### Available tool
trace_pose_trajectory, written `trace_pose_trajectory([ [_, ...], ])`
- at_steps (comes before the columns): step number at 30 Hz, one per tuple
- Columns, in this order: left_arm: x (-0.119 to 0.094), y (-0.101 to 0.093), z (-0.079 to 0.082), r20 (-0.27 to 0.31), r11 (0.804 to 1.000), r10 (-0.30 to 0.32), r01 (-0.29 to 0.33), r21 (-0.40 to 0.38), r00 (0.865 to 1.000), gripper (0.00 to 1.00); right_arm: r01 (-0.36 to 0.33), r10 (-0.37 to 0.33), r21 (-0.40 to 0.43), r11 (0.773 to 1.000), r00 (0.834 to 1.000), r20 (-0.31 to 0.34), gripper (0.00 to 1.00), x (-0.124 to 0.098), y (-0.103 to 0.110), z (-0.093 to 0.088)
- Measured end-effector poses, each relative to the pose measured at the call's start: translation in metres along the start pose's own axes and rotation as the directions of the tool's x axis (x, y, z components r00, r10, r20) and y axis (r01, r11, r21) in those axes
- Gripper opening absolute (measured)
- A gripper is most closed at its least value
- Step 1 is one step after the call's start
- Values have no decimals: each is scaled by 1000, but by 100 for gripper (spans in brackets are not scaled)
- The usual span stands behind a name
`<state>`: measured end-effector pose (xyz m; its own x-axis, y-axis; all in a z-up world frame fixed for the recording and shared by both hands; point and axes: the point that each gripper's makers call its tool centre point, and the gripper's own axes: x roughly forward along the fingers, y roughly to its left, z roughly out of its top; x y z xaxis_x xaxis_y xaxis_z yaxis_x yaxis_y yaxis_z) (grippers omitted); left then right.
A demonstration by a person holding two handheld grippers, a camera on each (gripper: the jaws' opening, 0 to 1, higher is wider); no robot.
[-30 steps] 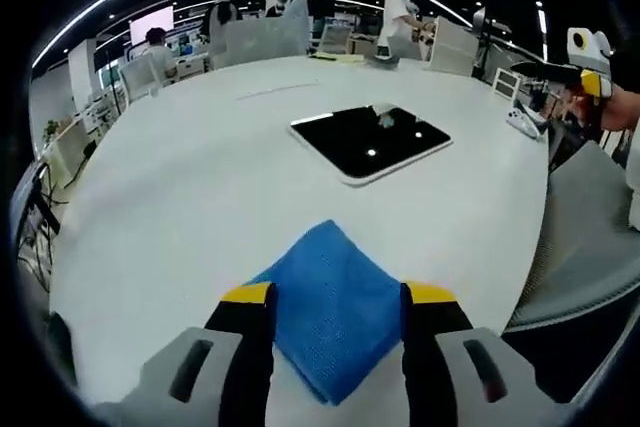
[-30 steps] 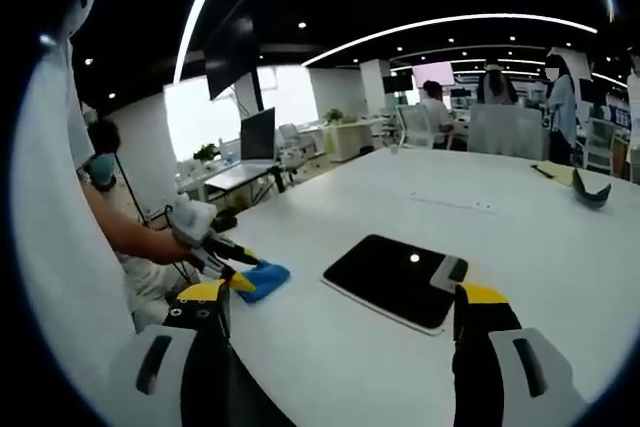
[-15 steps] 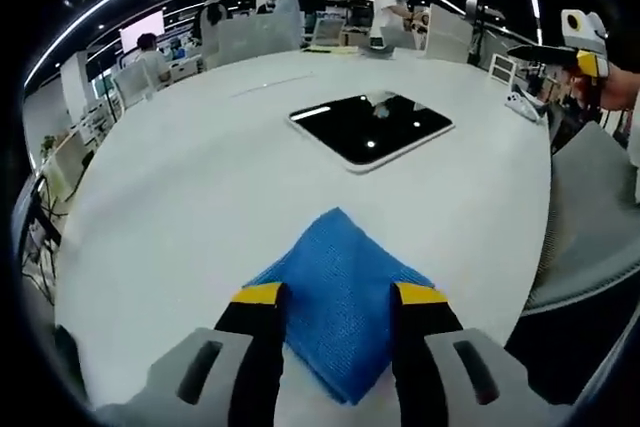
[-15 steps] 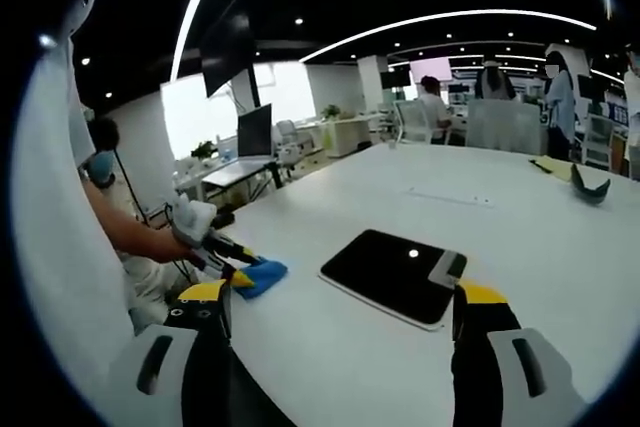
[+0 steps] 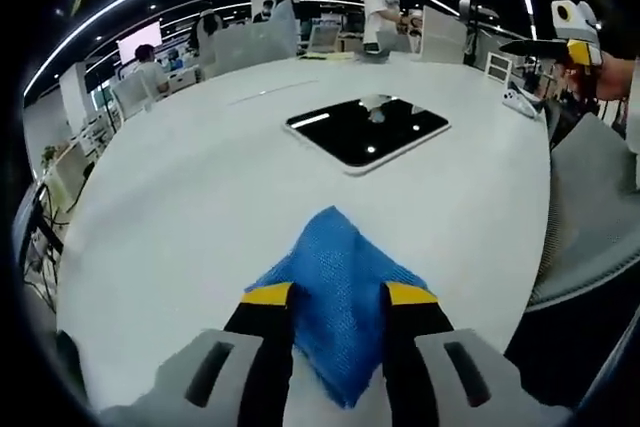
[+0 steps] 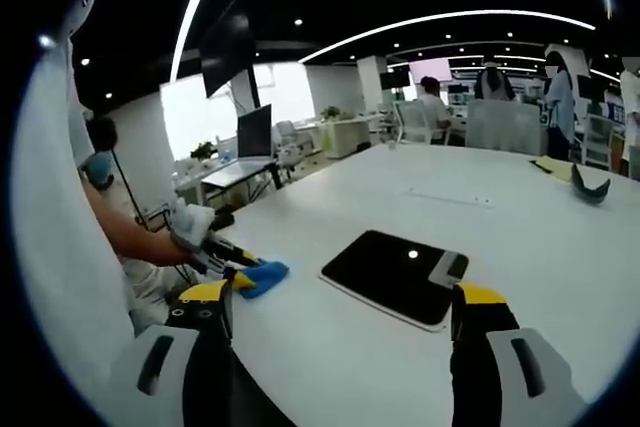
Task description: Wipe the mirror surface with the cleaning cloth until all visible marks leave the cleaned area.
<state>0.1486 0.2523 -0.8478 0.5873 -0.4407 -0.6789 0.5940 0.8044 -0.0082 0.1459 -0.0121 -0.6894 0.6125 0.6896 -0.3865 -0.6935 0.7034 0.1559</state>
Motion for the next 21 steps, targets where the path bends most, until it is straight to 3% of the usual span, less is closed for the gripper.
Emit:
trace_pose_trajectory([
  [7, 2, 5, 1, -5, 1000, -2, 2, 11, 1000, 18, -1, 1, 0, 1000, 1000, -3, 88, -1, 0, 0],
  [21, 3, 12, 2, 0, 999, 26, -26, -21, 1000, 8, 4, -4, 1, 1000, 1000, -8, 87, 1, 1, -1],
])
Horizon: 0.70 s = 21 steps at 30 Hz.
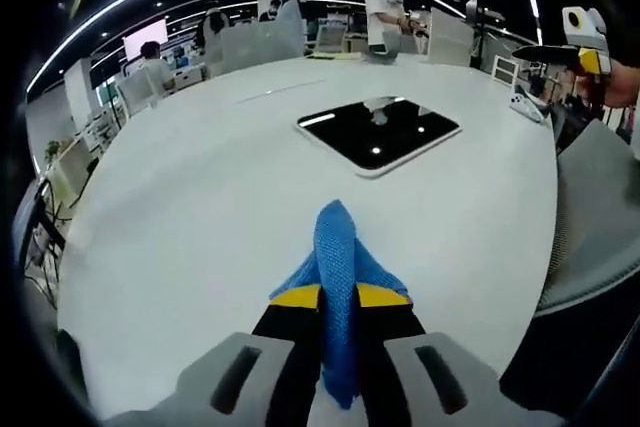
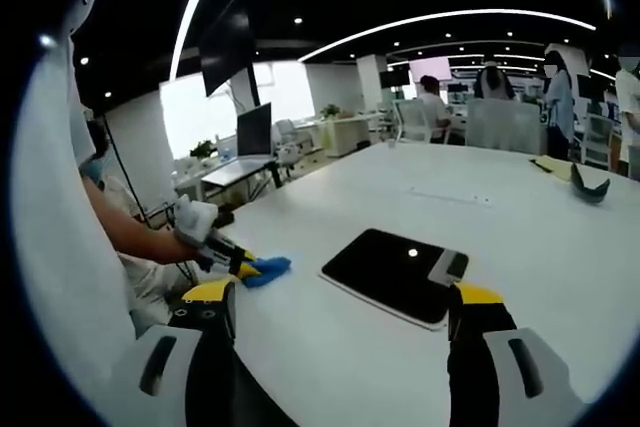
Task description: Wipe the mirror surface with the cleaning cloth until all visible marks leave the cleaned area.
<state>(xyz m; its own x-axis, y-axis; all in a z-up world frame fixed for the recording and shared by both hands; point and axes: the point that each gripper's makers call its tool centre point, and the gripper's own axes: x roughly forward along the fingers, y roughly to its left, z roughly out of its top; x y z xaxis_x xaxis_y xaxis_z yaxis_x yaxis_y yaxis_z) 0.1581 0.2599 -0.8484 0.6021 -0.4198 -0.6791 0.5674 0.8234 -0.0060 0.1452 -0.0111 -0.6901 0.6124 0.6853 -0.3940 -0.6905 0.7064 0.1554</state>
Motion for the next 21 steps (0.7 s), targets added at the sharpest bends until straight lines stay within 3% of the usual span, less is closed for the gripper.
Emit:
trace_pose_trajectory([
  [17, 0, 1, 1, 26, 1000, 9, -8, -24, 1000, 7, -6, 6, 6, 1000, 1000, 1, 86, 1, -1, 1],
  [21, 1, 0, 2, 18, 1000, 9, -9, 10, 1000, 7, -8, 8, 6, 1000, 1000, 0, 86, -1, -1, 0],
])
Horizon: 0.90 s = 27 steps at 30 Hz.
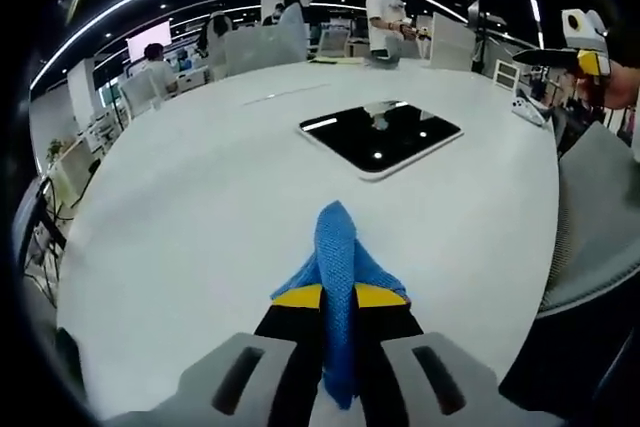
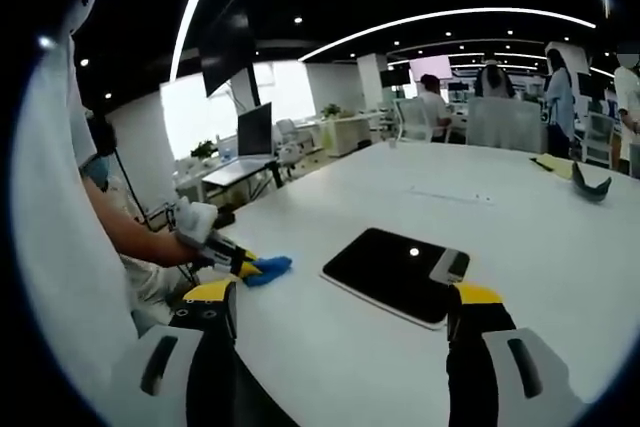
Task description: Wipe the mirror surface with the cleaning cloth until all visible marks leave the cleaned area.
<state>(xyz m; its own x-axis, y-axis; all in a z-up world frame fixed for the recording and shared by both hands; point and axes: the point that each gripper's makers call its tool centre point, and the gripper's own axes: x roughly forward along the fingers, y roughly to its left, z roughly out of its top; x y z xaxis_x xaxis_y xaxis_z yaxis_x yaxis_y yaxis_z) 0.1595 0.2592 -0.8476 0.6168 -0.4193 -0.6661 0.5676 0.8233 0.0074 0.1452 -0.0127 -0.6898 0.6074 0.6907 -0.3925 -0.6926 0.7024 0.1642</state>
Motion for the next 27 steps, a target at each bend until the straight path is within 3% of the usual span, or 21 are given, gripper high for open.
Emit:
trace_pose_trajectory([
  [8, 2, 1, 3, 7, 1000, 6, -6, -20, 1000, 7, 2, -2, 2, 1000, 1000, 4, 84, -5, -2, -1],
  [15, 5, 3, 14, 21, 999, 20, -19, -32, 1000, 7, 6, -6, 3, 1000, 1000, 6, 84, -9, -4, -1],
  [27, 12, 5, 25, 25, 1000, 20, -19, -12, 999, 7, 32, -33, 23, 999, 999, 21, 83, -16, -9, -3],
])
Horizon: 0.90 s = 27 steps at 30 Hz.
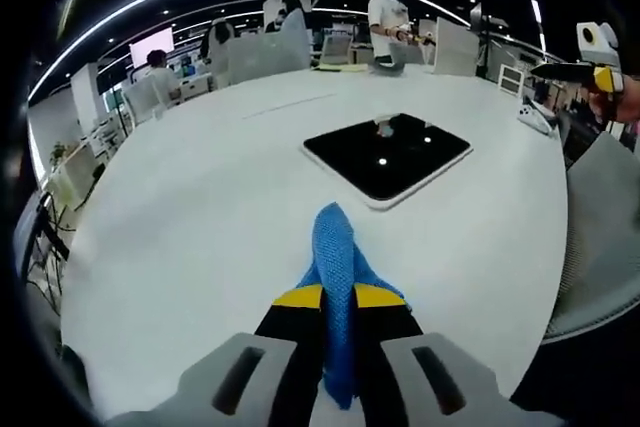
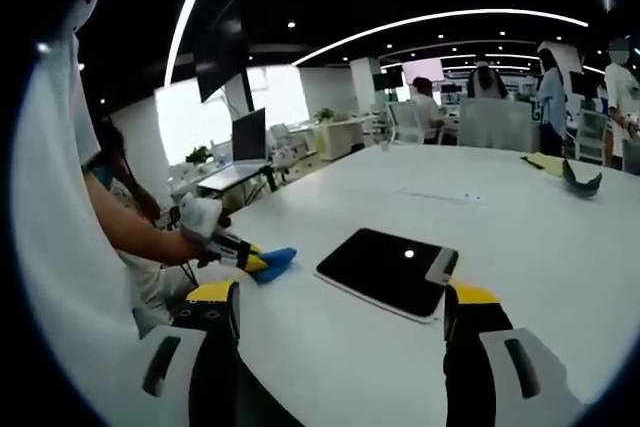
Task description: Wipe the mirror surface with the cleaning cloth until all visible marks leave the cleaned area.
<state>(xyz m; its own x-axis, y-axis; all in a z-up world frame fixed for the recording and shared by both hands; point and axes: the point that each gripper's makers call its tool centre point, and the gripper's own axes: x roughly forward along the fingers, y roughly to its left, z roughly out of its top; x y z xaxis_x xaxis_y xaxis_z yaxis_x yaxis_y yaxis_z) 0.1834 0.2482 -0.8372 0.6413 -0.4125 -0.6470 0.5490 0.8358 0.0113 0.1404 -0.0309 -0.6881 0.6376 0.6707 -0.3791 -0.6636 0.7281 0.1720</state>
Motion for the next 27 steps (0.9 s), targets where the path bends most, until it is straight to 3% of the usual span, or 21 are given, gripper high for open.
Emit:
trace_pose_trajectory([
  [14, 7, -10, 24, 18, 999, -25, 25, 36, 1000, 7, 13, -14, 30, 999, 1000, 15, 83, 0, -1, -6],
  [27, 14, -4, 69, 77, 998, -11, 6, 68, 997, 7, 26, -27, 40, 999, 999, 21, 82, 0, -8, -6],
])
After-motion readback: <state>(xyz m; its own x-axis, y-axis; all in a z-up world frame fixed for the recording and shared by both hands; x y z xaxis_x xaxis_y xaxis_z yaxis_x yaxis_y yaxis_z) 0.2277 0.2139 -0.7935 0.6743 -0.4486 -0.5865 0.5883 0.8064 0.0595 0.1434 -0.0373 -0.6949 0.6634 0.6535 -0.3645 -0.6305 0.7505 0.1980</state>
